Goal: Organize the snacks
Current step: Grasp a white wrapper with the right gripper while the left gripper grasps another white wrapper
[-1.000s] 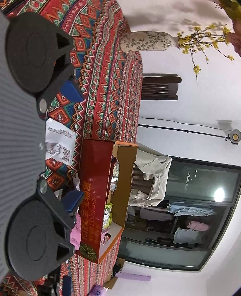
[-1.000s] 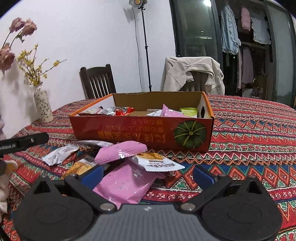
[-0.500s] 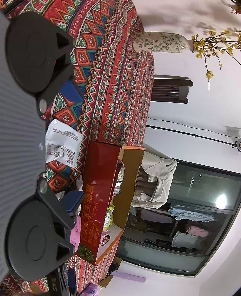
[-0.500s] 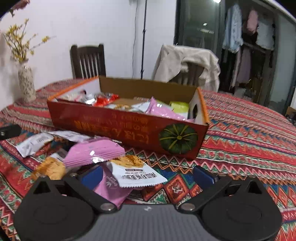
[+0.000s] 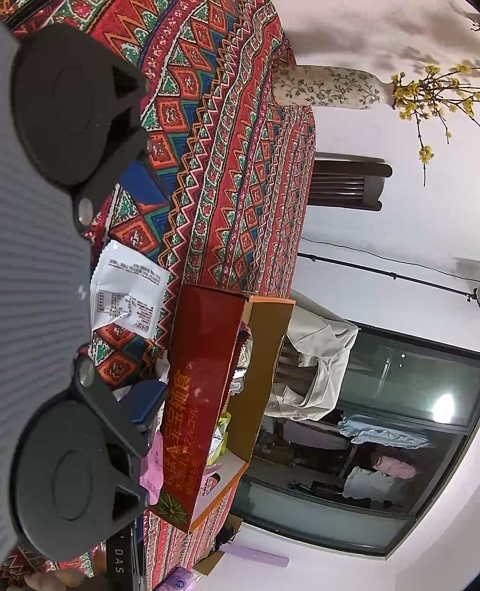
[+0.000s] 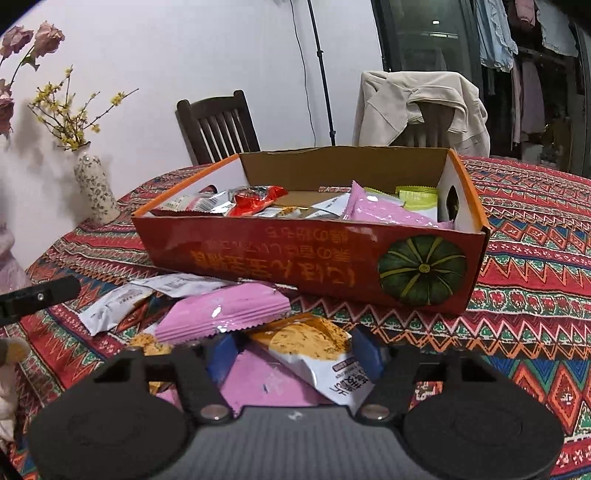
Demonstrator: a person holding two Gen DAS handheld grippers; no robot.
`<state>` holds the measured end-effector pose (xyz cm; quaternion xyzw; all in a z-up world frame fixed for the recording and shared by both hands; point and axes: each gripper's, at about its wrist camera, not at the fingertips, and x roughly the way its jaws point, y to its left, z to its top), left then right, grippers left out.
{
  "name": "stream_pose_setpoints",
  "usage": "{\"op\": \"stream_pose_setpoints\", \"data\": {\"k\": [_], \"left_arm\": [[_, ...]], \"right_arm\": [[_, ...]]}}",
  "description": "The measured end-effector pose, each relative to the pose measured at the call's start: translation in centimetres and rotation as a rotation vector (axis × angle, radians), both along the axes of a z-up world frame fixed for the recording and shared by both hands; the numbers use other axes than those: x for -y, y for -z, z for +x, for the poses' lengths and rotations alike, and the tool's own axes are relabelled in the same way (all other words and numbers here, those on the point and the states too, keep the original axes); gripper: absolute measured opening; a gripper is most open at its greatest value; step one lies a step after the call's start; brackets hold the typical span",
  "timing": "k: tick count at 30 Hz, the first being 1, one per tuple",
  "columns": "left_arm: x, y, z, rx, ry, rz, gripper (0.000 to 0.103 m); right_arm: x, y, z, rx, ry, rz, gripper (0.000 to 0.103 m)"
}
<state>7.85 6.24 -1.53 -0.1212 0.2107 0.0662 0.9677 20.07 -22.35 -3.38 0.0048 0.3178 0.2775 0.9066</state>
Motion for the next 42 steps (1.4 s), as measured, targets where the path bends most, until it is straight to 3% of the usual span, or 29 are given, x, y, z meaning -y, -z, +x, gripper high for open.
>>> {"op": "stream_pose_setpoints", "data": {"k": [2,8,11,22,29,39,42], "left_arm": [[0.0,0.0,0.0,0.0,0.0,-0.002,0.103],[-0.1,0.1,0.0,-0.004,-0.008,0.001,0.103],[0.0,0.1,0.1,-0.008,-0.012,0.004,0.103],[0.1,0.2,0.4,-0.022,-0.043,0.024,0.103],[0.7,-0.4,0.6,-0.044,-0.059,0.078,0.103],[2.0,-0.4,4.1,-0.21,-0.039,0.209,0.103],[2.0,0.6,5.4,-0.271,-0.033,0.211,0.103]], "right_arm": [[0.3,-0.1,-0.2,0.006,0.008,0.014,0.042],[1.6,-0.4,-1.2,0.055,0.058,0.047,0.02],[2.1,-0.5,-1.9,0.099,0.085,0.042,0.014],[5.0,-1.2,-3.4,0.189,0.18,0.15,0.011],[6.0,-1.2,-3.5,0.192,0.193,0.194,0.011],[5.7,-1.2,-4.1,0.211,0.184,0.182,0.011],[5.6,-1.2,-4.1,0.212,0.18,0.182,0.011]]}}
